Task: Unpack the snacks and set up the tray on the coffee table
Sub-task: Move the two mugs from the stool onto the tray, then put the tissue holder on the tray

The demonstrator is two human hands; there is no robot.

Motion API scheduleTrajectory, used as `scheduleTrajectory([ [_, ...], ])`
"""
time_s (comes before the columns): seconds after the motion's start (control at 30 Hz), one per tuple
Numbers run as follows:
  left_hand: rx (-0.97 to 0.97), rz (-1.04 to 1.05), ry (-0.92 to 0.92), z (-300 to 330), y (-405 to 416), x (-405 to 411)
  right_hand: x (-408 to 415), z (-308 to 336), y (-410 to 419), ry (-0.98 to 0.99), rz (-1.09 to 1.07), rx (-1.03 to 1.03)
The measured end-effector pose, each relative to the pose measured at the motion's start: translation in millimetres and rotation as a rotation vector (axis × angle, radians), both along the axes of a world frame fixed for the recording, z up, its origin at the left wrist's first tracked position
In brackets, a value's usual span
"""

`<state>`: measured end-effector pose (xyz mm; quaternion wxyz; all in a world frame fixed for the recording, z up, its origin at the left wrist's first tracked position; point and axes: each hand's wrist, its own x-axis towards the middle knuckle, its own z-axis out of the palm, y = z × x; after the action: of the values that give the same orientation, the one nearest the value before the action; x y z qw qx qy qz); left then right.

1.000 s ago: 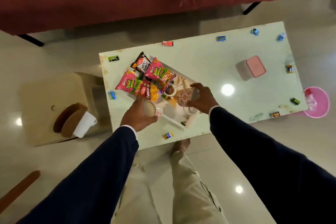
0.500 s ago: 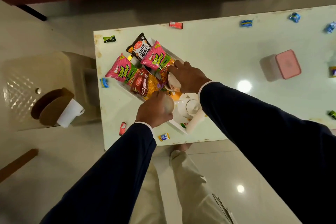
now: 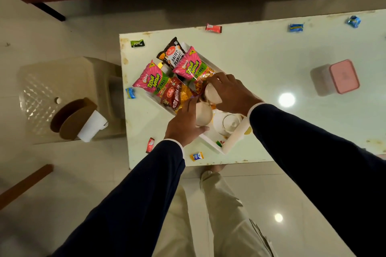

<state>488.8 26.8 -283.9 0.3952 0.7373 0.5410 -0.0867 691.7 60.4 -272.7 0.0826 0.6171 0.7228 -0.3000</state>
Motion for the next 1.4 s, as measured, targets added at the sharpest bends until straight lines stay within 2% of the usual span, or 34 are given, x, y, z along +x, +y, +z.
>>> scheduleTrajectory([
  [0.1,0.117,0.008,-0.046,17.1,-4.4,-33.5,-25.6,21.4,-5.3,0.057,-0.027,0.096],
  [0.23,0.225,0.05,0.062,41.0,-14.8,-105.2,-93.4,39.1,-12.6,0.254,-0.047,0.139],
  [0.37,0.323,0.206,0.237,52.7,-12.1,-203.9,-182.8,36.0,-12.9,0.483,-0.052,-0.053],
  [0.47,0.409,0.394,0.368,50.4,-0.1,-279.1,-248.5,21.2,-10.2,0.522,-0.12,-0.201],
  [0.57,0.376,0.516,0.404,39.2,18.4,-338.2,-300.9,8.2,-5.5,0.522,-0.223,-0.297],
  [0.67,0.283,0.562,0.342,20.0,37.2,-376.1,-343.8,-2.7,0.8,0.474,-0.251,-0.295],
  [0.83,0.221,0.41,0.283,-0.5,58.8,-393.4,-383.5,-12.6,6.5,0.377,-0.191,-0.263],
  [0.9,0.22,0.442,0.222,-3.1,62.1,-400.9,-393.1,-14.2,8.9,0.37,-0.168,-0.247],
  [0.97,0.211,0.597,0.059,-1.2,59.5,-412.2,-399.6,-14.2,11.0,0.351,-0.123,-0.21],
  [1.07,0.135,1.023,-0.342,9.9,39.7,-433.6,-406.1,-15.5,16.0,0.26,0.03,-0.057],
  [1.13,0.162,1.239,-0.464,15.1,11.0,-452.2,-412.1,-19.8,19.7,0.162,0.203,0.037],
  [1.27,0.056,1.445,-0.417,12.5,-72.6,-486.5,-431.8,-38.1,24.9,-0.1,0.598,0.136],
  [1.4,-0.117,1.598,-0.359,0.0,-150.9,-495.6,-445.2,-61.0,27.9,-0.226,0.712,0.214],
])
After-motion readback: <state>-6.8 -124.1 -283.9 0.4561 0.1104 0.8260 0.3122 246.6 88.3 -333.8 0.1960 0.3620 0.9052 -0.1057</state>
